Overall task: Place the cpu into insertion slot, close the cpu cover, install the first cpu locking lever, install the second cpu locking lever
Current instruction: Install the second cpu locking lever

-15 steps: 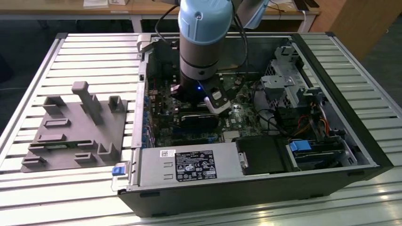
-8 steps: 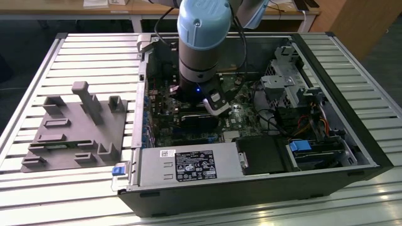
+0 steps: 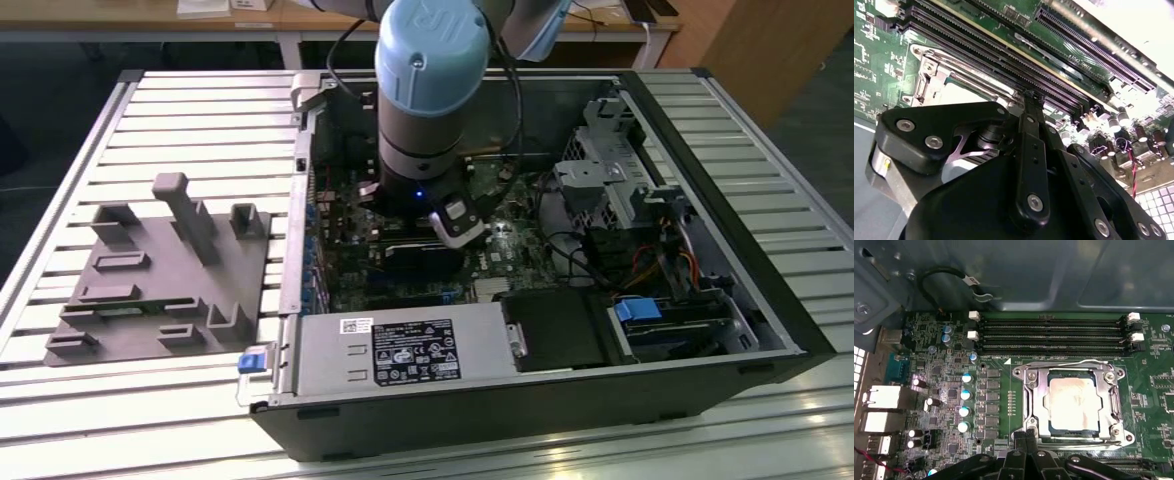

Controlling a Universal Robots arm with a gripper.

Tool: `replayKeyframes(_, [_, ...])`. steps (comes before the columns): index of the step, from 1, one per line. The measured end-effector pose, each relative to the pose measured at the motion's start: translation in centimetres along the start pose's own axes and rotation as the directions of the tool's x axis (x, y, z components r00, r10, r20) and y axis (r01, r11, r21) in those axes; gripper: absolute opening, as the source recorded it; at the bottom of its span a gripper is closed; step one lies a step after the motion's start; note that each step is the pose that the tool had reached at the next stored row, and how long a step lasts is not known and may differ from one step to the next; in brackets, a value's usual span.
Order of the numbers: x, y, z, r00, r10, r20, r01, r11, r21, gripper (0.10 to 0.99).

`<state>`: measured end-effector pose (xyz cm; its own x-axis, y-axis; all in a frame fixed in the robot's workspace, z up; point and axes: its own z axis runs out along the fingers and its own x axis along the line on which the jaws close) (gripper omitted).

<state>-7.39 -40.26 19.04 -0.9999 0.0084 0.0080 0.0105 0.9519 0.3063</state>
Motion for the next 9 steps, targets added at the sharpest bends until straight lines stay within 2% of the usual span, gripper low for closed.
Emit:
replayKeyframes(5, [0.31, -0.01, 0.09, 1.0000, 0.000, -0.0001, 0.000, 0.9999, -0.011, 0.106])
replayKeyframes(9, [0.36, -0.02, 0.18, 1.0000, 0.000, -0.0001, 0.000, 0.9999, -0.013, 0.106])
